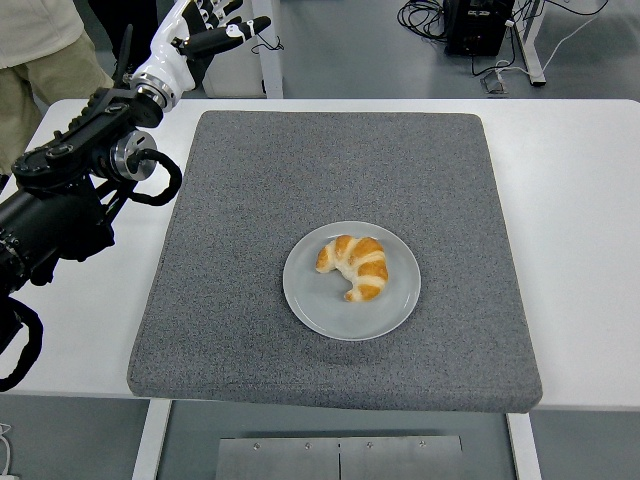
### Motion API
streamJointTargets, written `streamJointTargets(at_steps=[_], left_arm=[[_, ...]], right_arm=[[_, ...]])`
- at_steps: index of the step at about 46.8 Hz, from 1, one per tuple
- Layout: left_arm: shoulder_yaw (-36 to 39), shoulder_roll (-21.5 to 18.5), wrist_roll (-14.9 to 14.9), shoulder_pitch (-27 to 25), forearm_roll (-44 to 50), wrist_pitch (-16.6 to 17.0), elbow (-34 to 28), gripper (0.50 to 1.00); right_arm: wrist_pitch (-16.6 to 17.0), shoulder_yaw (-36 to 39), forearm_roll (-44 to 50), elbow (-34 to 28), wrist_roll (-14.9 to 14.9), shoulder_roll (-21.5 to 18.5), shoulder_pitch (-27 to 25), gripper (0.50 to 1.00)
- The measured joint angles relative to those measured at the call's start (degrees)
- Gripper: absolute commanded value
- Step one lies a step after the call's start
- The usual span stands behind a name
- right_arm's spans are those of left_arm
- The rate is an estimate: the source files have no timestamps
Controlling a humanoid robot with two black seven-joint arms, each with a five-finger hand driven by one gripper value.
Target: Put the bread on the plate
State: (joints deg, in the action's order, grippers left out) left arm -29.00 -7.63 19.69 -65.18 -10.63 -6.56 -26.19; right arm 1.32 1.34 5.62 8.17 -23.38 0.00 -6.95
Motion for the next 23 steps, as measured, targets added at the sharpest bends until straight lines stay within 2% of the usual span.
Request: streamJointTargets(at_steps=[11, 23], left_arm=[[-0.8, 1.7, 0.1, 4.1, 4.9, -2.5, 0.4, 0.969], [-3.0, 1.6, 0.0, 9.2, 7.5, -4.7, -0.5, 0.969]], right_arm=[[0.0, 0.0, 0.0, 0.0, 0.0, 0.0, 0.0, 1.000], [0.0, 0.0, 0.0, 0.0, 0.0, 0.0, 0.0, 1.000]])
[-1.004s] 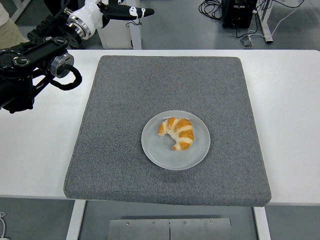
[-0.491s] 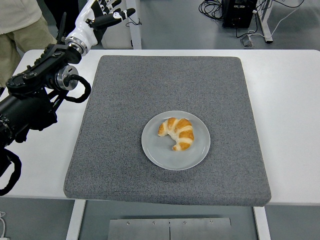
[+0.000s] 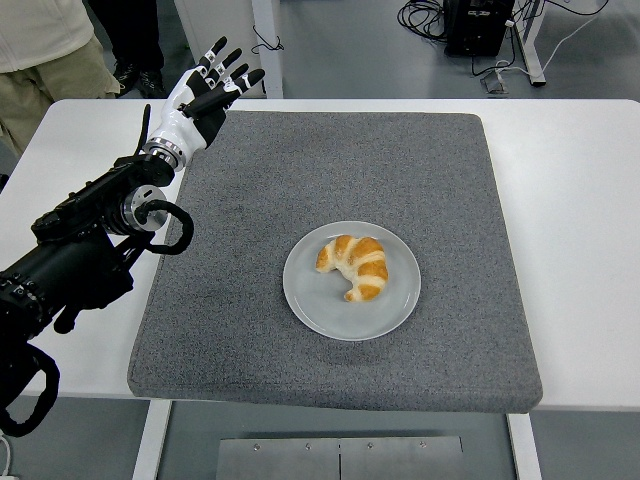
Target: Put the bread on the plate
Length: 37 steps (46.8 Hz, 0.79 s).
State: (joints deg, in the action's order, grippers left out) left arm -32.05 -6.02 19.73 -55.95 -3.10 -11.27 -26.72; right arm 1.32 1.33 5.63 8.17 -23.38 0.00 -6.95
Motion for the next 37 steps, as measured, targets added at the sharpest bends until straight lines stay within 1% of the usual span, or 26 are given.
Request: streamJointTargets(at_steps=[8, 21, 31, 37], left_arm=[[-1.5, -0.4, 0.0, 1.4, -0.1, -1.1, -0.3, 0.971], [-3.7, -0.5, 0.1, 0.6, -0.1, -1.4, -0.8, 0.971], [-4.0, -2.6, 0.1, 1.2, -0.2, -1.2, -5.2, 0.971], [-4.0, -3.1, 0.2, 1.3, -0.2, -1.0, -5.6, 0.971]], right_arm=[[0.0, 0.0, 0.0, 0.0, 0.0, 0.0, 0.0, 1.000], [0.0, 0.2, 0.0, 0.0, 0.0, 0.0, 0.0, 1.000], [0.1, 0.4, 0.0, 0.6, 0.0, 0.0, 0.2, 1.000], [0.2, 0.3, 0.0, 0.8, 0.0, 0.0, 0.4, 1.000]])
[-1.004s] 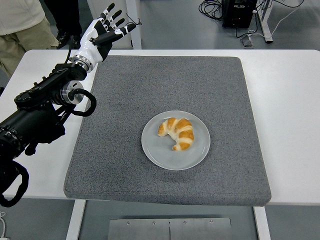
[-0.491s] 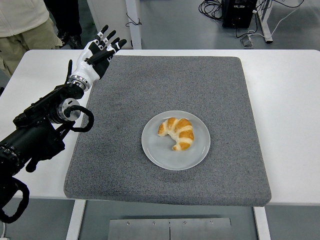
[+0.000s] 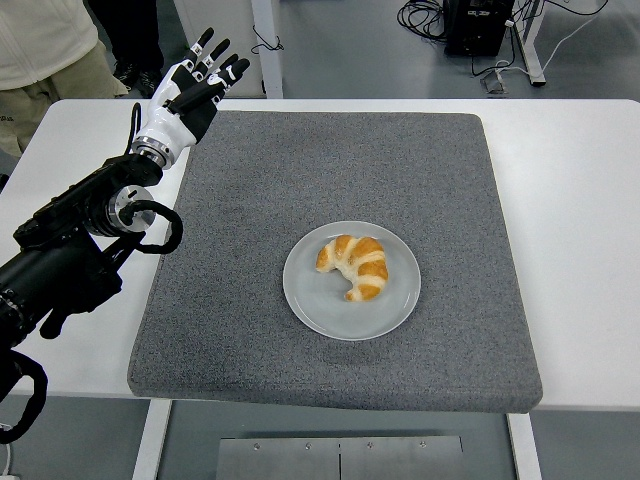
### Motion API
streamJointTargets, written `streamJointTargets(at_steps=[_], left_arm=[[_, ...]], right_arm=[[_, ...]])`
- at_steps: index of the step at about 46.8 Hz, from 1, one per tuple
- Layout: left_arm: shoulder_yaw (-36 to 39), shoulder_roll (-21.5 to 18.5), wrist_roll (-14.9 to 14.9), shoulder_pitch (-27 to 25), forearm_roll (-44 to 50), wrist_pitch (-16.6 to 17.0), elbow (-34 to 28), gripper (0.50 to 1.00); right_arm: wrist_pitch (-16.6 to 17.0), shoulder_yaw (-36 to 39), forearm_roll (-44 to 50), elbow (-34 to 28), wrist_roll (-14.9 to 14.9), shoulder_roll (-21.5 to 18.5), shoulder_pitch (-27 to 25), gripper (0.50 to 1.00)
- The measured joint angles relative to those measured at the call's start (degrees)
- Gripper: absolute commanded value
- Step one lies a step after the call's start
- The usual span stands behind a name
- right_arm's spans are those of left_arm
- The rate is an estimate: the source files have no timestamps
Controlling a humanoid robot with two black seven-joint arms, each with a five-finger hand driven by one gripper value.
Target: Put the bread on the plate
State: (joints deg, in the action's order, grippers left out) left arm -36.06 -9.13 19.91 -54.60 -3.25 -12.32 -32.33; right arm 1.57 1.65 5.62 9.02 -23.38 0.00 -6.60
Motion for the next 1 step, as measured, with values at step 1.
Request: streamJointTargets(at_steps=[1], left_arm=[[0.0, 0.0, 0.0, 0.0, 0.0, 0.0, 0.0, 0.971]], right_arm=[[0.0, 0.0, 0.0, 0.0, 0.0, 0.0, 0.0, 1.000]])
